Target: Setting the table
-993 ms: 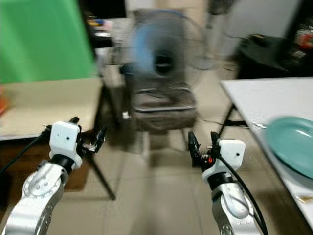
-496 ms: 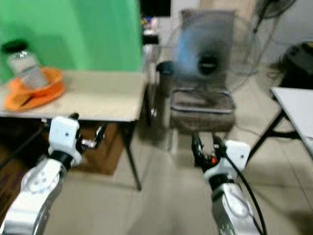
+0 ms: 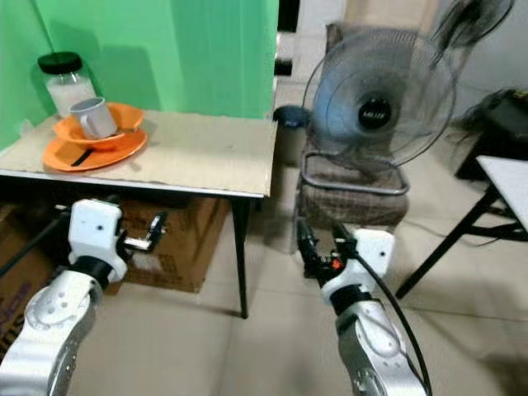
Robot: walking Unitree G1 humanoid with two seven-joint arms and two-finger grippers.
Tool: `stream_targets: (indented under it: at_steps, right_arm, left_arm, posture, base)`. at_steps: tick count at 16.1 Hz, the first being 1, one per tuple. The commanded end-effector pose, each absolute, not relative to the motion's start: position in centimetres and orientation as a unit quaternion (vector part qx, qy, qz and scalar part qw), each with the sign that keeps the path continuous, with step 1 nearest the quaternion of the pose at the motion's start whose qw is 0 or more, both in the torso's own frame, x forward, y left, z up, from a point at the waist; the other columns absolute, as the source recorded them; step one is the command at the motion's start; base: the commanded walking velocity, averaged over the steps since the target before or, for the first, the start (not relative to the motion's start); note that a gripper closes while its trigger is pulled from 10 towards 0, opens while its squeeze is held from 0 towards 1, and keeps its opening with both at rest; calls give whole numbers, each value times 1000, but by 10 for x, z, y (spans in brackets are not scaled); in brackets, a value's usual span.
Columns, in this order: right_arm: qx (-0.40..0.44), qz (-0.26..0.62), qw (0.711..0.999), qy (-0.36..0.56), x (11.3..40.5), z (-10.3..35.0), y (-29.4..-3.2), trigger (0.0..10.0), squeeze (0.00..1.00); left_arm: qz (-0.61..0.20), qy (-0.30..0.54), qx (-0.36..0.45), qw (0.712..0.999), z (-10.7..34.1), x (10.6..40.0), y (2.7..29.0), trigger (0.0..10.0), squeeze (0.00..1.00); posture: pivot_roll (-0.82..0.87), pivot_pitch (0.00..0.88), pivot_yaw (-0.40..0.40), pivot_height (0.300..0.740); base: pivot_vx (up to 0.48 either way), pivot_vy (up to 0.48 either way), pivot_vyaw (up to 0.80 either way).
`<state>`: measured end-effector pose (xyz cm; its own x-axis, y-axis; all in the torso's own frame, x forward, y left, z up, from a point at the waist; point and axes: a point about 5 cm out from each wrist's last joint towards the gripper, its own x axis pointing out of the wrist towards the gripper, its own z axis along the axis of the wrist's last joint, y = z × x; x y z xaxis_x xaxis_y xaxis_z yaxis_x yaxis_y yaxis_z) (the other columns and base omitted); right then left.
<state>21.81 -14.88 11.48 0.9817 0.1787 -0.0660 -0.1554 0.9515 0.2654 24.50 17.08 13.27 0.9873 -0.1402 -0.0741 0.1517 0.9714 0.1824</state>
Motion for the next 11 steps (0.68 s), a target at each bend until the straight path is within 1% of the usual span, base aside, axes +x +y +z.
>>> stream_targets:
  at_steps: [1,2,6,11]
  right_arm:
    - [116,94,988,38,219,118,-149,10000,0]
    - [117,94,988,39,221,118,-149,10000,0]
    - [120,102,987,38,224,118,-148,10000,0]
    - [121,106,986,45,224,116,-146,10000,0]
  left_arm:
    - [-77,20,91,993,137,246,168,10000,0]
    - [-76,13,92,993,140,247,168,10000,0]
    - [-73,8,91,993,144,250,170,10000,0]
    - [-75,11,95,993,143,247,172,10000,0]
  posture:
    - [75,0,9,740]
    - [77,0,7,740]
    - [85,0,6,740]
    - [93,0,4,740]
  base:
    - [0,0,0]
    - [0,0,800]
    - [323,0,800]
    - [339,0,0]
